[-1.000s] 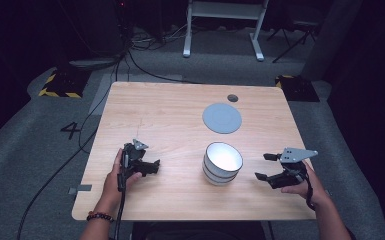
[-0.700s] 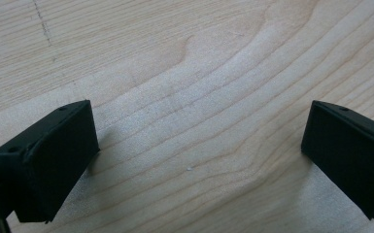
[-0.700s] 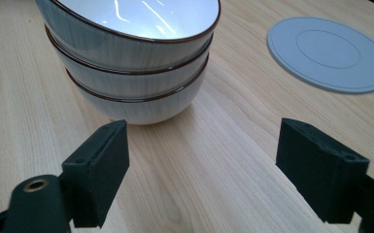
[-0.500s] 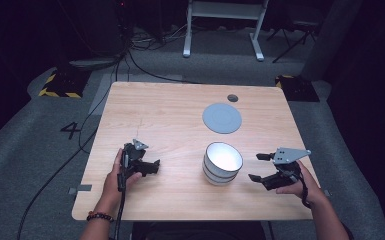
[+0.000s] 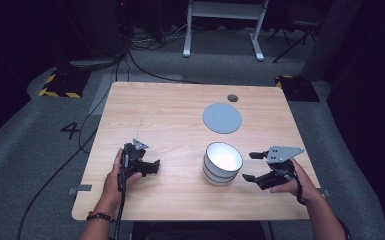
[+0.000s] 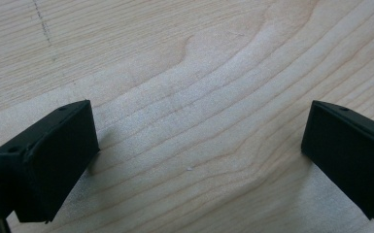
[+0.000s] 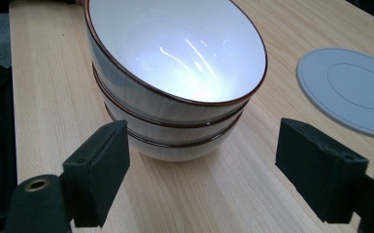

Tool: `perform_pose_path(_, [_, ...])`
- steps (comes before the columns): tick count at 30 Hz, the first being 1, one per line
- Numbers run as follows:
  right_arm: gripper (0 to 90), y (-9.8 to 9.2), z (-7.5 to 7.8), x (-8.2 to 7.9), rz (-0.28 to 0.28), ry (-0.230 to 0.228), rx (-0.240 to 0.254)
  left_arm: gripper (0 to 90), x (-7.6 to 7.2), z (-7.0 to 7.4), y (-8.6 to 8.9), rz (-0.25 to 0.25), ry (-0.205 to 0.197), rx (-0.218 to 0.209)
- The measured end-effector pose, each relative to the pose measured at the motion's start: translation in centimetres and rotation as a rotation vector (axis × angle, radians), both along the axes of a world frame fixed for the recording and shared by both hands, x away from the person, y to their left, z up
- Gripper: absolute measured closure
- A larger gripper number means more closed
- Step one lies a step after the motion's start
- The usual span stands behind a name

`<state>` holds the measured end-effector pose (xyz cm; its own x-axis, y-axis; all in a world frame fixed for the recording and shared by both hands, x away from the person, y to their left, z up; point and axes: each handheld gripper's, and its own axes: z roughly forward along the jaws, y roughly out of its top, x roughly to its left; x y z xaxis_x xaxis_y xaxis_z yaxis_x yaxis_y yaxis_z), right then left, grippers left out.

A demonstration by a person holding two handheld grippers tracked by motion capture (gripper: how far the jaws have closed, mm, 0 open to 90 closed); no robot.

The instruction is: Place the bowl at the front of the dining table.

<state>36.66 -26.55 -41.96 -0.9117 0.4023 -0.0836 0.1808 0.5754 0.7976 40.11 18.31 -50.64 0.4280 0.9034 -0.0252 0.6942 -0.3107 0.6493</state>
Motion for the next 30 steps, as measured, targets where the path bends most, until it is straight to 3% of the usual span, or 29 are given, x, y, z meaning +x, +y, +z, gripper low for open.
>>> perform_pose_path(12, [20.2, 1.3, 0.7, -0.2, 0.036, -0.011, -0.003, 0.0, 0.0, 0.0, 0.0, 0.000, 0.000, 0.000])
perform_pose_path(30, [23.7, 4.3, 0.8, 0.2, 0.112, 0.016, -0.023, 0.0, 0.0, 0.0, 0.0, 0.000, 0.000, 0.000])
